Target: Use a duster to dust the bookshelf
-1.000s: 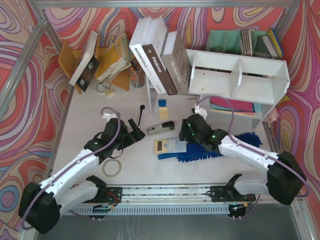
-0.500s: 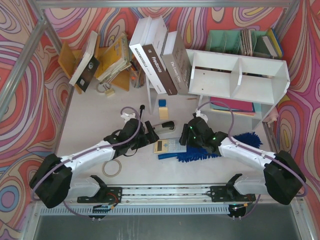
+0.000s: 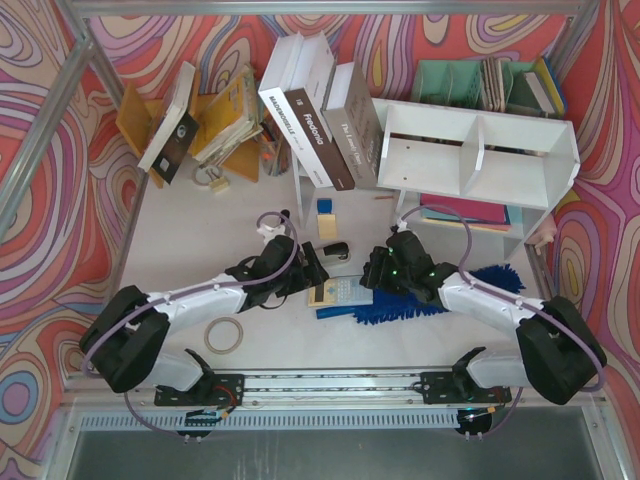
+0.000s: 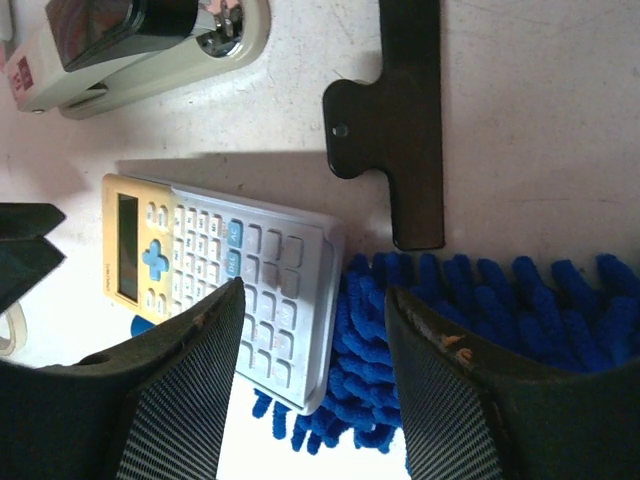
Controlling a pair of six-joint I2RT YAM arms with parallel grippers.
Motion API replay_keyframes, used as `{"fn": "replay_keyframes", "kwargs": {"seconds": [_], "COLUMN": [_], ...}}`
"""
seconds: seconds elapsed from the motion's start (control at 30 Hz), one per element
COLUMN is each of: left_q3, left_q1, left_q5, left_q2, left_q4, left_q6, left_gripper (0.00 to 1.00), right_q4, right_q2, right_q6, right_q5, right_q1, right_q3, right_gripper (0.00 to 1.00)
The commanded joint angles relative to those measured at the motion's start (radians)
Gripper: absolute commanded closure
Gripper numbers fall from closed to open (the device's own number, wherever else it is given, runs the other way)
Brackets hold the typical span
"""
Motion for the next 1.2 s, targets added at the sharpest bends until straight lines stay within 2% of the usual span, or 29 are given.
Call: {"fn": "replay_keyframes", "kwargs": {"seconds": [0.0, 0.53, 0.93, 1.17], "left_q3": [0.025, 0.056, 0.073, 0.074], "left_q1": [-0.016, -0.041, -0.055, -0.057], "left_q5": [0.017, 0.031, 0.043, 0.043], "left_q2": [0.034, 0.082, 0.106, 0.112], "left_q4": [0.049, 0.065, 0.075, 0.081], "left_q6": [-0.008, -0.011, -0.009, -0.012], "left_gripper": [0.2, 0.2, 0.2, 0.19], "right_q4": [0.056, 0.102, 0.082, 0.08], "right_q2": [0.021, 0.081, 0.009, -0.028], "right_q6": [0.001, 0.003, 0.005, -0.006], "right_q5": [-0.041, -0.079, -0.095, -0.118], "right_q1": [-0.006, -0.006, -0.005, -0.006], "right_q3": [-0.012, -0.013, 0.002, 0.009], "right_gripper": [0.44, 0.49, 0.57, 0.58]}}
